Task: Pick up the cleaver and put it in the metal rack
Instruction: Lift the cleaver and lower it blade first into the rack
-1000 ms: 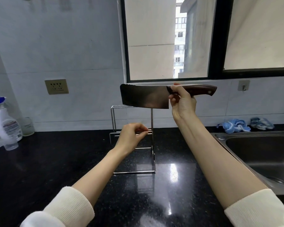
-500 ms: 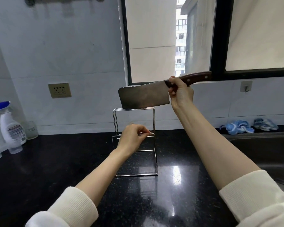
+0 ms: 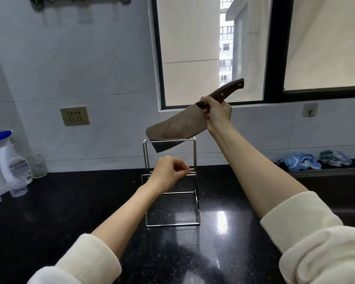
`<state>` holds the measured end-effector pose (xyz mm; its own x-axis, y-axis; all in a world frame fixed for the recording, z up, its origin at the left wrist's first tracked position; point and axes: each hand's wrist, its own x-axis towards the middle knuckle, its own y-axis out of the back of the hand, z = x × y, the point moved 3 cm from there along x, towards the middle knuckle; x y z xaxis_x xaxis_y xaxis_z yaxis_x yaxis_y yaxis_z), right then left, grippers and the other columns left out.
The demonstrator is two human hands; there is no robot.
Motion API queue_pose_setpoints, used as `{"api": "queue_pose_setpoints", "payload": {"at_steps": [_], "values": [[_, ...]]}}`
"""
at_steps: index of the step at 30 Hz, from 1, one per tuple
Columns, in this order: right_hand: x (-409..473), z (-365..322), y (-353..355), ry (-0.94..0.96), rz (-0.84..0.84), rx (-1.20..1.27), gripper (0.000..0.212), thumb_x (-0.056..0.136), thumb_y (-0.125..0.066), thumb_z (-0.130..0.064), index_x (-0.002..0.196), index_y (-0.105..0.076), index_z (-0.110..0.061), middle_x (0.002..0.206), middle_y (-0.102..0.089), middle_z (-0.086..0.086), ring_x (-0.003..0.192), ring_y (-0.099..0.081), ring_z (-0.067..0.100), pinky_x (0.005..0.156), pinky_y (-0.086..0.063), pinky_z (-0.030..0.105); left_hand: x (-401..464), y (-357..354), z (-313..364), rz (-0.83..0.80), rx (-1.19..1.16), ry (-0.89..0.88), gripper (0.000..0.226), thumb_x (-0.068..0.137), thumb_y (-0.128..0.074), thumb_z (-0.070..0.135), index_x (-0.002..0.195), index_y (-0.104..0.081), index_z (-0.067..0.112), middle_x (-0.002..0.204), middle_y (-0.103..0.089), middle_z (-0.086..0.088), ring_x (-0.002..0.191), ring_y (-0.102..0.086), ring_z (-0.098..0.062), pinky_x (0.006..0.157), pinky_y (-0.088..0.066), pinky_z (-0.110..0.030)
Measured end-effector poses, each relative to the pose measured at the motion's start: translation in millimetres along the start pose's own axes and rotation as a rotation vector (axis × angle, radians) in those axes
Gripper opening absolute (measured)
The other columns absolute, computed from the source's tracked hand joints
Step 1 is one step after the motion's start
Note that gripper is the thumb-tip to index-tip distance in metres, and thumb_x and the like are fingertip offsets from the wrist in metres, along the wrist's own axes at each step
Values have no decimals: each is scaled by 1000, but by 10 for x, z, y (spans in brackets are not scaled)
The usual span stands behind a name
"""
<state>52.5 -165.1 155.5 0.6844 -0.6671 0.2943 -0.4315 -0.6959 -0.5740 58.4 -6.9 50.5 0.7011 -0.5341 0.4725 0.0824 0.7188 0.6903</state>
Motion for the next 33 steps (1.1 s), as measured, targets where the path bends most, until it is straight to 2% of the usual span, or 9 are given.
{"api": "queue_pose_setpoints", "payload": {"at_steps": [4,7,11,13,15,20,24,28,33], "values": [[-9,135,-98,21,-76,-210,9,74,-70,-8,76,-61,-6,65,-59,5,45,-47,10,56,-43,24,6,6,-8,-19,-13,4,7,80,-68,16,83,-73,13,84,-73,-3,73,-60,-5,65,-42,-9],[-43,248,-207,43,-147,-398,28,75,-71,-12,97,-62,1,79,-62,9,50,-52,11,58,-47,24,11,10,-9,-26,-22,10,6,80,-68,16,82,-73,13,85,-74,-4,78,-63,-9,72,-45,-16],[-119,393,-374,111,-276,-648,24,76,-71,-12,94,-60,-2,89,-64,16,62,-60,18,57,-52,25,12,17,-15,-25,-32,32,8,79,-69,18,85,-73,13,88,-74,-4,77,-62,-6,68,-43,-9],[-158,483,-414,141,-316,-759,26,76,-72,-13,96,-61,-1,98,-66,21,80,-65,28,72,-57,37,13,13,-17,-32,-35,39,9,80,-68,18,86,-73,13,89,-73,-3,77,-61,-5,67,-41,-8],[-195,561,-418,166,-358,-851,31,76,-72,-13,100,-58,0,105,-65,21,95,-63,32,86,-55,43,12,8,-17,-34,-41,42,9,80,-69,18,86,-73,13,90,-73,-4,78,-62,-7,70,-42,-10],[-222,676,-389,165,-395,-926,37,79,-69,-15,108,-51,-2,110,-62,19,97,-60,28,85,-54,41,17,8,-38,-19,-65,57,8,78,-70,16,84,-74,13,91,-74,-5,82,-63,-10,78,-45,-20],[-214,671,-423,131,-415,-946,35,82,-66,-14,110,-52,0,111,-62,21,100,-63,32,85,-55,41,20,5,-45,-18,-63,63,8,79,-69,16,85,-74,13,92,-74,-5,82,-63,-10,77,-45,-19],[-220,659,-430,130,-426,-961,35,82,-66,-15,111,-52,-1,111,-63,21,101,-62,32,88,-55,41,16,0,-37,-12,-53,65,9,79,-69,16,86,-74,13,92,-74,-5,79,-61,-7,70,-41,-11],[-229,639,-415,107,-421,-966,36,82,-66,-17,112,-54,-1,113,-63,20,104,-62,32,91,-53,42,15,5,-28,-11,-53,67,9,79,-69,16,86,-74,13,92,-74,-6,80,-63,-9,73,-43,-15]]}}
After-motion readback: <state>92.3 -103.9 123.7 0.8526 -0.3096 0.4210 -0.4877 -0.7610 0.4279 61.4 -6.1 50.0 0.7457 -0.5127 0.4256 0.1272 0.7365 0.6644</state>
